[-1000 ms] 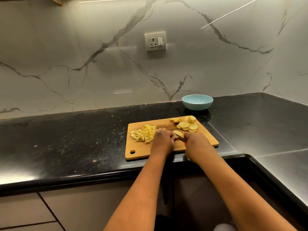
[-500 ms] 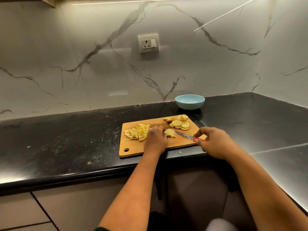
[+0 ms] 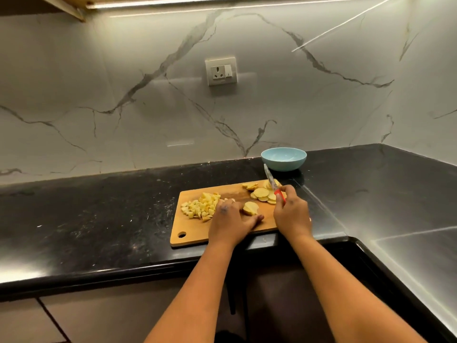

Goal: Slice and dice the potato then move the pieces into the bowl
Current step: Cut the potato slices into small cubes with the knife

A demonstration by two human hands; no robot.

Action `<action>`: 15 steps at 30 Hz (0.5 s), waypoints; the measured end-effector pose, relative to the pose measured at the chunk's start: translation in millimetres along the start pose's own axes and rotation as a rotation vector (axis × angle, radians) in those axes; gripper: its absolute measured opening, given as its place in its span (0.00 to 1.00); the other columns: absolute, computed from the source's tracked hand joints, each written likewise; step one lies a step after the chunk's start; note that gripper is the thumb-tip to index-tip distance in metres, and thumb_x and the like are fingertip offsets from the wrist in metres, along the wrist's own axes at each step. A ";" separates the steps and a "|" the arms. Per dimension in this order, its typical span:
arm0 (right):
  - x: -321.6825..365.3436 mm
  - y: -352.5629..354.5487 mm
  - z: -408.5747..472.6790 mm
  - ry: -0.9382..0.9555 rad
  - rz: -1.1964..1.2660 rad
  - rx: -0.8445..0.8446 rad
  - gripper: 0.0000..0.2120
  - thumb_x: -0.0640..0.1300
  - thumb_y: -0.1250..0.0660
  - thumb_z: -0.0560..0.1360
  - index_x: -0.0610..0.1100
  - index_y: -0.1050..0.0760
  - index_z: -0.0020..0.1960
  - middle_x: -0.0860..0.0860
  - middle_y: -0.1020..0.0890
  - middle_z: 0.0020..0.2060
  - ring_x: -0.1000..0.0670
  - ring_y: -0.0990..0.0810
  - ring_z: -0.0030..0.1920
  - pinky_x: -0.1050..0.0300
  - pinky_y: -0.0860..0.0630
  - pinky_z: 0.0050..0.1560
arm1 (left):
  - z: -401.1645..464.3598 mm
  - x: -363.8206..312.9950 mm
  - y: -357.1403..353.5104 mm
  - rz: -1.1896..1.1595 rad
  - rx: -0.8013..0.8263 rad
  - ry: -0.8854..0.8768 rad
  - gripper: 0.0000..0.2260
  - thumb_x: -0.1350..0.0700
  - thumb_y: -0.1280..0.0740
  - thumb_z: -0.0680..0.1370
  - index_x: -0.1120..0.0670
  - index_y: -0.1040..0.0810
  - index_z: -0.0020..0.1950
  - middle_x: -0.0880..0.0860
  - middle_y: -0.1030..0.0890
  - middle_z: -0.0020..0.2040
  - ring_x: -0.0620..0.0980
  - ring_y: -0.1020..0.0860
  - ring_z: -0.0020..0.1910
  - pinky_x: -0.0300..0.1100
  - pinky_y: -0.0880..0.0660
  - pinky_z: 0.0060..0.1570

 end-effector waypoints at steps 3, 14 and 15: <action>-6.3 -3.0 6.1 -0.032 0.002 -0.004 0.10 0.42 0.41 0.81 0.41 0.29 0.61 0.48 0.24 0.40 0.50 0.27 0.39 0.57 0.34 0.36 | 0.1 1.5 -2.5 -0.044 -0.005 0.051 0.29 0.33 0.30 0.70 0.53 0.19 0.60 0.51 0.20 0.55 0.50 0.27 0.59 0.44 0.27 0.60; -14.7 -6.1 13.2 0.026 -0.008 -0.014 0.10 0.41 0.41 0.81 0.41 0.28 0.61 0.51 0.25 0.41 0.60 0.32 0.32 0.71 0.40 0.29 | 17.5 7.6 -4.8 -0.159 0.099 0.203 0.20 0.46 0.25 0.73 0.53 0.19 0.61 0.51 0.20 0.57 0.48 0.23 0.55 0.42 0.25 0.56; -15.1 -6.4 13.5 0.029 -0.006 -0.014 0.10 0.41 0.41 0.81 0.41 0.28 0.61 0.50 0.25 0.41 0.60 0.32 0.33 0.71 0.40 0.29 | 19.5 7.9 -4.8 -0.171 0.119 0.208 0.20 0.45 0.25 0.73 0.53 0.19 0.60 0.51 0.19 0.56 0.48 0.23 0.54 0.42 0.24 0.55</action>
Point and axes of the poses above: each hand's wrist, its own z-axis towards the middle knuckle, its own y-axis out of the back of the hand, x = y × z, the point moved 6 cm from there along z, towards the middle knuckle
